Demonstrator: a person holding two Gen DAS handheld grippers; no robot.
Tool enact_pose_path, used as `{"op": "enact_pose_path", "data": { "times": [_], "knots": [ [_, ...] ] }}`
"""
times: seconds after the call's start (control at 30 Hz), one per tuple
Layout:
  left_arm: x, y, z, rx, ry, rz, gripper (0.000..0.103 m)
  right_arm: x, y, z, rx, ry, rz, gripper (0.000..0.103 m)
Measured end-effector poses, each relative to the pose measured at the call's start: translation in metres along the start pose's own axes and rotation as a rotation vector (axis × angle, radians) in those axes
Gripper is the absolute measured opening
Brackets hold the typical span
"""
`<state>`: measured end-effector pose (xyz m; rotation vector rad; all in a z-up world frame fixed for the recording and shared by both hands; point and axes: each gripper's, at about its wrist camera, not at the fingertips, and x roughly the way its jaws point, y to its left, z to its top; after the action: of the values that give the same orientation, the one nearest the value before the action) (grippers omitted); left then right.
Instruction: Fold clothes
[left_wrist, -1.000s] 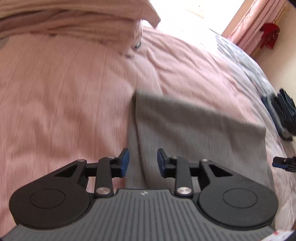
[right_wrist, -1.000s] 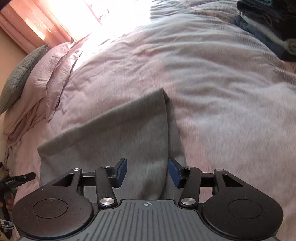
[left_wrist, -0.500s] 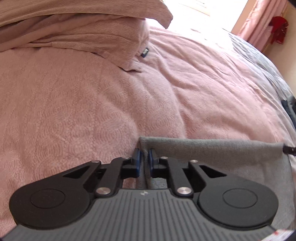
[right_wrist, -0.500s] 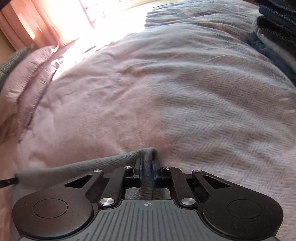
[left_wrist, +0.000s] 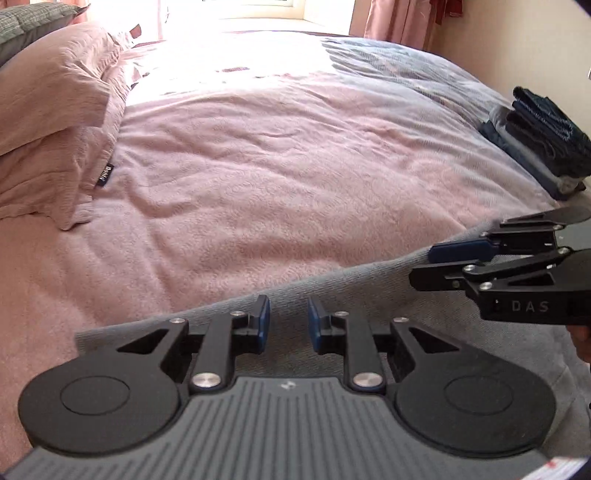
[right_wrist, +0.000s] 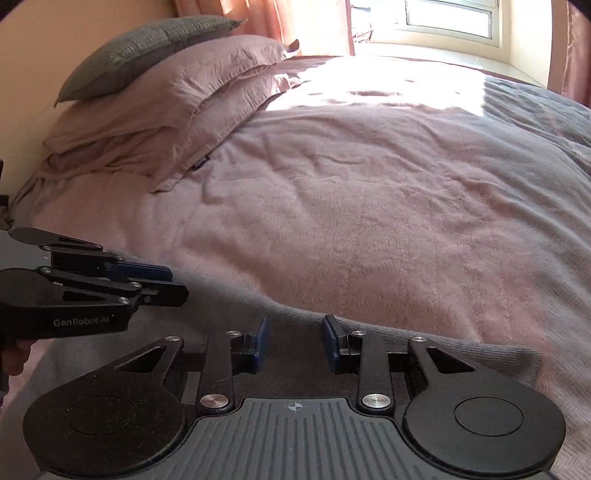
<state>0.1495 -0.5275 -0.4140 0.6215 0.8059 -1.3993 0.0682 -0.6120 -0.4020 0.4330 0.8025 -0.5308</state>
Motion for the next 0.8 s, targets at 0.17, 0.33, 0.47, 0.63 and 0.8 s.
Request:
{"op": "enact_pose_path", "data": {
  "times": [0.17,0.33,0.47,0.63,0.8],
  "knots": [
    [0.021,0.040,-0.005,-0.110,0.063,0.033,0.007,0.013,-0.062,-0.013,0.060,0.049,-0.109,0.021],
    [0.013,0.064,-0.003,-0.094,0.093,0.118,0.004,-0.010,-0.108,-0.020,0.157,0.060,-0.146,0.015],
    [0.012,0.071,-0.001,-0.091,0.104,0.134,0.004,-0.021,-0.117,-0.019,0.183,0.070,-0.116,0.015],
    [0.012,0.070,-0.001,-0.065,0.112,0.137,0.004,-0.021,-0.114,-0.017,0.163,0.082,-0.120,0.016],
    [-0.006,0.090,0.001,0.034,0.096,0.127,0.017,-0.041,-0.123,-0.010,0.067,0.081,-0.141,0.040]
  ]
}}
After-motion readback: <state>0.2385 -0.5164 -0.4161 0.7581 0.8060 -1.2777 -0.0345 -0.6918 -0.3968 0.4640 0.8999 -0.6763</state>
